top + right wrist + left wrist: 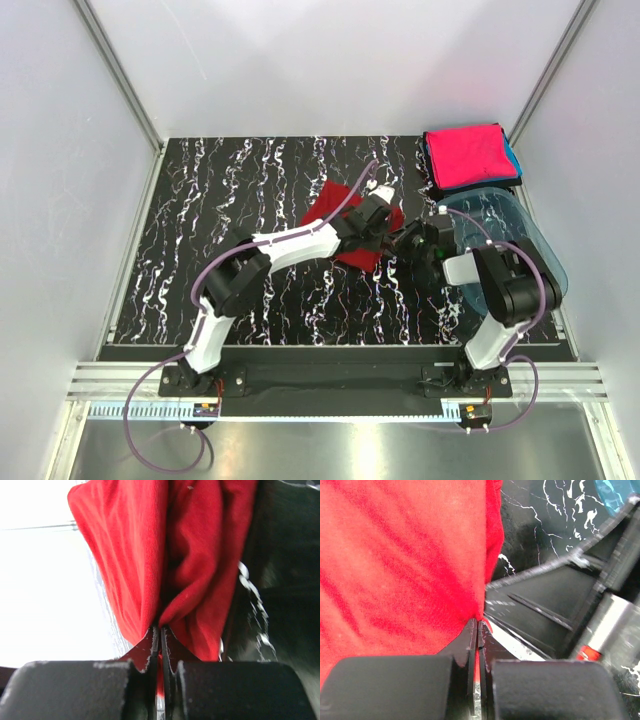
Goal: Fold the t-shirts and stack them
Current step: Fold the tshirt
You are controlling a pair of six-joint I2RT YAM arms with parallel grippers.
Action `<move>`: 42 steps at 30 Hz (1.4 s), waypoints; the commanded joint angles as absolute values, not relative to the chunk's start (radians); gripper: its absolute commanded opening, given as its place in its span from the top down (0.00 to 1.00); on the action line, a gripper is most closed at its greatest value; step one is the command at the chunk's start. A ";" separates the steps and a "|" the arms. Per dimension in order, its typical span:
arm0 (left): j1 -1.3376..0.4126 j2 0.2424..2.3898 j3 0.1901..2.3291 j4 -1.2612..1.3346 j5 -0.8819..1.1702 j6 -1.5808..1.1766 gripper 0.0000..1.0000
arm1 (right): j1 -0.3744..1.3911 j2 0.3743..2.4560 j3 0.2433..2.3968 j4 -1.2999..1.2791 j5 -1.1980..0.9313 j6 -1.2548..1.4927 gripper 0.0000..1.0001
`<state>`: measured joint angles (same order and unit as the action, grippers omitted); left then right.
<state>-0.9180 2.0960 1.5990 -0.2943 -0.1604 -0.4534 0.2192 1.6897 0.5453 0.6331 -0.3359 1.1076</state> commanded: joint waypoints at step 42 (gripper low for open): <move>-0.867 1.865 1.468 -0.215 0.115 -0.522 0.68 | 0.262 1.433 0.746 -0.070 -0.153 0.868 0.60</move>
<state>-0.8986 1.9663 1.4837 -0.2596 0.0814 -0.5148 0.2527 1.4910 0.7078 0.0528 -0.1993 0.9066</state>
